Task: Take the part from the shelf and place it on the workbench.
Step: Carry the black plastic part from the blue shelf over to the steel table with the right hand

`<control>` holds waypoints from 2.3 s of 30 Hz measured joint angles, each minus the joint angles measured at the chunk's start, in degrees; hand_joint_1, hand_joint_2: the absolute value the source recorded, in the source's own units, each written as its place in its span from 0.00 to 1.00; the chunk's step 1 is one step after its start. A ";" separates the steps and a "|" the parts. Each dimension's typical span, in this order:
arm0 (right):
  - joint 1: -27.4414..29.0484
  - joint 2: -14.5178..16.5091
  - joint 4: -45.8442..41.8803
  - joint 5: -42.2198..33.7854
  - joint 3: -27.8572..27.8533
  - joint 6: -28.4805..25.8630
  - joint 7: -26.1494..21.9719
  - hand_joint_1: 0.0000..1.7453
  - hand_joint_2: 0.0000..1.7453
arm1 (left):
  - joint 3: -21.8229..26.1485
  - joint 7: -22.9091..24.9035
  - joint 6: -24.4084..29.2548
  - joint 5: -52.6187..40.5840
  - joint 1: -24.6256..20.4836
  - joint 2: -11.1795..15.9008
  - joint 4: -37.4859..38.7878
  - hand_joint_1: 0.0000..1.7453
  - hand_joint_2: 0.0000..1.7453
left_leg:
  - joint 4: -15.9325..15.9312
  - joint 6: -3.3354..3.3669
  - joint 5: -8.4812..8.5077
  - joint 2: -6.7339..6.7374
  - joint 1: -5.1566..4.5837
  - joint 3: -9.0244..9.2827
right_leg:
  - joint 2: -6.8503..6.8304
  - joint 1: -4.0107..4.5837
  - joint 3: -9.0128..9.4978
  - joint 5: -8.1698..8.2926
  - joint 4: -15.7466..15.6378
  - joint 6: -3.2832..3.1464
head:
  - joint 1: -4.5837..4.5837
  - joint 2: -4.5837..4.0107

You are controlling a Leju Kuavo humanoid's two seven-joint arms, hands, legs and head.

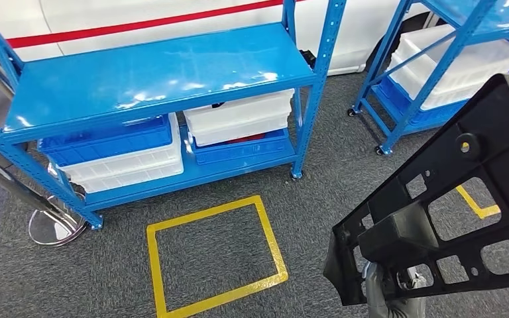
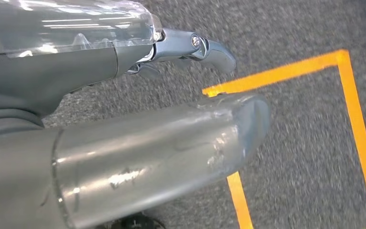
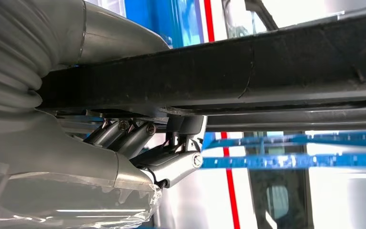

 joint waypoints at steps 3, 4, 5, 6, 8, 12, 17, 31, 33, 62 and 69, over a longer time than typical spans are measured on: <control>0.00 0.36 0.15 -0.01 -0.06 0.17 0.09 1.00 1.00 | 0.40 0.01 -0.20 0.16 -0.08 0.01 -0.09 0.00 0.00 | 0.72 -1.02 -0.25 1.39 -0.28 -0.16 | -0.87 0.58 1.80 0.39 -3.43 -1.57 | -0.13 0.00; 0.04 0.51 0.17 -0.01 -0.10 0.17 0.08 1.00 1.00 | 0.49 0.01 -0.23 0.20 -0.14 -0.01 -0.10 0.00 0.00 | 0.71 -1.32 -0.26 1.78 -0.25 -0.08 | -0.27 0.61 1.64 0.49 -3.49 -2.04 | -0.15 0.00; 0.06 0.62 0.20 -0.02 -0.14 0.17 0.08 1.00 1.00 | 0.54 0.01 -0.26 0.22 -0.20 -0.02 -0.09 0.00 0.00 | 0.96 -1.65 -0.59 1.32 -0.09 -0.11 | 0.21 0.57 1.52 0.68 -3.68 -2.46 | -0.15 0.00; 0.03 0.75 0.22 -0.03 -0.18 0.17 0.08 1.00 1.00 | 0.57 0.01 -0.28 0.22 -0.22 -0.03 -0.09 0.00 0.00 | 1.85 -1.94 -1.41 0.14 0.09 -0.51 | 0.72 0.47 1.42 0.91 -3.89 -2.91 | -0.21 0.00; -0.09 1.04 0.24 -0.05 -0.21 0.19 0.09 1.00 1.00 | 0.71 0.01 -0.32 0.31 -0.07 -0.03 -0.09 0.00 0.00 | 7.11 -2.34 -4.74 -3.20 0.40 -2.93 | 1.75 0.28 1.13 1.35 -4.16 -3.62 | -0.36 0.00; -0.26 1.24 0.67 -0.04 -0.14 0.10 0.13 1.00 1.00 | 2.15 0.56 -0.36 1.73 0.43 0.02 -0.10 0.00 0.00 | 17.42 -2.56 -7.39 -4.86 0.48 -7.98 | 4.63 0.35 0.63 1.61 -3.87 -3.96 | -0.38 0.00; -0.99 1.24 1.69 0.14 1.09 -1.45 0.04 1.00 1.00 | 5.17 1.14 -0.68 2.84 0.54 0.63 -0.12 0.00 0.00 | 2.83 -2.26 -0.04 -9.40 1.02 -2.25 | 8.36 0.35 -0.11 1.77 -2.81 -2.81 | -0.44 0.00; -3.72 -1.14 4.75 0.86 5.46 -8.39 -0.37 1.00 1.00 | 10.53 7.34 -0.33 2.90 0.50 0.73 -0.15 0.00 0.00 | 1.74 0.13 0.76 -0.28 -0.28 -2.61 | -0.48 1.40 0.53 -0.13 -0.89 -2.36 | 0.63 0.00; -4.08 -1.34 4.94 0.87 5.70 -8.64 -0.44 1.00 1.00 | 10.84 7.50 -0.41 2.73 0.39 0.66 -0.14 0.00 0.00 | 1.67 -0.35 0.74 0.73 -0.32 -2.44 | -1.63 2.00 1.80 0.09 -3.67 -3.29 | 0.59 0.00; -3.43 -2.12 5.39 7.07 5.82 -7.03 -2.32 1.00 1.00 | 11.57 2.67 -1.88 -2.67 0.25 0.67 -0.09 0.00 0.00 | 1.74 -0.60 -0.20 -0.22 0.43 -1.67 | -0.90 1.16 -0.45 0.39 -0.70 -1.84 | 1.04 0.00; -3.89 -3.19 5.32 12.80 7.99 -10.48 -4.41 1.00 1.00 | 9.93 -0.60 -3.31 -6.58 -1.57 0.63 -0.08 0.00 0.00 | 5.30 -2.48 -3.47 -1.03 0.36 -2.78 | 1.51 1.38 0.60 1.21 -3.99 -4.29 | 0.65 0.00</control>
